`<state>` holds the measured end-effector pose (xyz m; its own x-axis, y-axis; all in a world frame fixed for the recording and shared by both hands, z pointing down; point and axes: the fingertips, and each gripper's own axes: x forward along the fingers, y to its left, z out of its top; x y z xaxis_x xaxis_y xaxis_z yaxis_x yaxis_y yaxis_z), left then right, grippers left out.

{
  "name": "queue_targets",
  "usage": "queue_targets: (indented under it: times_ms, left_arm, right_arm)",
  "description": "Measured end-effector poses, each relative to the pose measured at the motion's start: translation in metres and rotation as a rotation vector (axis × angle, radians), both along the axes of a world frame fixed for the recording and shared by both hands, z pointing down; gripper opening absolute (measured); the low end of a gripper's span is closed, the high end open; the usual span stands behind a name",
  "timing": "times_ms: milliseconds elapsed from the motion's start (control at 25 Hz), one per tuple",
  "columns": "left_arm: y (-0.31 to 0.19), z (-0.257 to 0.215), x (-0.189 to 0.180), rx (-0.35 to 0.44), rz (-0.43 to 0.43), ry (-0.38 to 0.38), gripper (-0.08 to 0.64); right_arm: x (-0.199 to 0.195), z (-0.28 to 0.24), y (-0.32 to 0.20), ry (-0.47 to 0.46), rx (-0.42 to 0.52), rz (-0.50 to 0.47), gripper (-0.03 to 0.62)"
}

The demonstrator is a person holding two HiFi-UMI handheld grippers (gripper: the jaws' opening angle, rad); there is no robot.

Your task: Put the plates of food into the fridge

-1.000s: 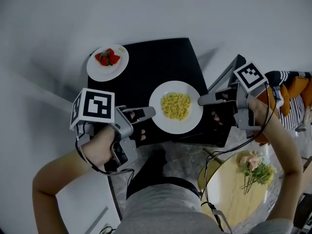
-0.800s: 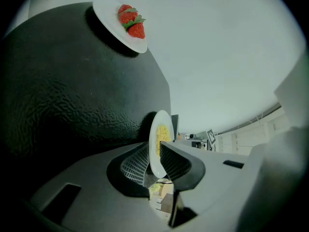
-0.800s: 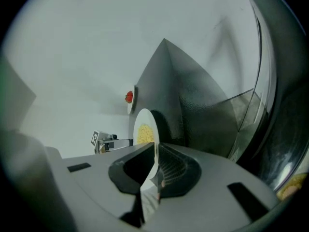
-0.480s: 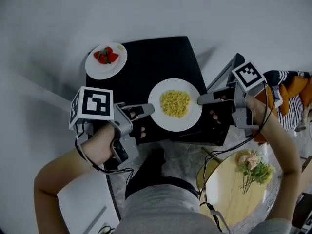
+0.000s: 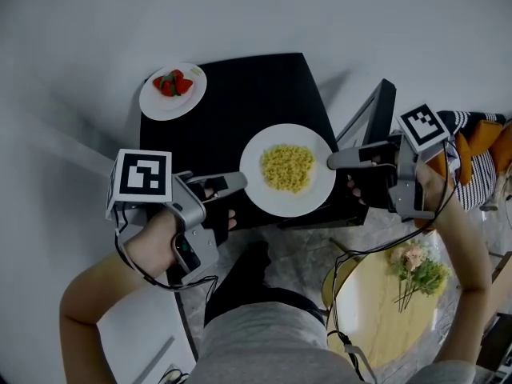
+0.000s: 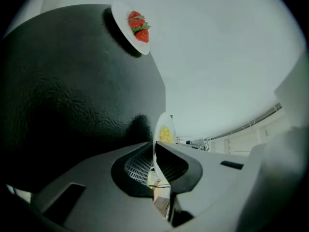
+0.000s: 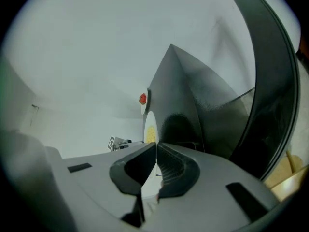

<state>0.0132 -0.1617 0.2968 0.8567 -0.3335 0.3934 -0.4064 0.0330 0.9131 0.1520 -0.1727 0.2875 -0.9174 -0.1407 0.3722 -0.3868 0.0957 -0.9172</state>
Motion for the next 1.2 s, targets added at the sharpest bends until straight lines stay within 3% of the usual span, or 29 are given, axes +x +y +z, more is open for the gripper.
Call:
queue_targets:
  times_ms: [480, 960, 1200]
  left_arm:
    - [0.000, 0.000, 0.001, -0.016, -0.015, 0.032, 0.023]
    - [-0.001, -0.006, -0.004, -0.040, -0.090, -0.021, 0.023]
    - [-0.005, -0.014, -0.004, -0.142, -0.182, -0.042, 0.023]
  right_arm:
    - [0.003, 0.004, 0.002, -0.033, -0.046, 0.036, 0.018]
    - [0.001, 0.001, 0.003, -0.063, -0.050, 0.091, 0.018]
    - [0.004, 0.006, 0.002, -0.158, -0.174, 0.162, 0.018]
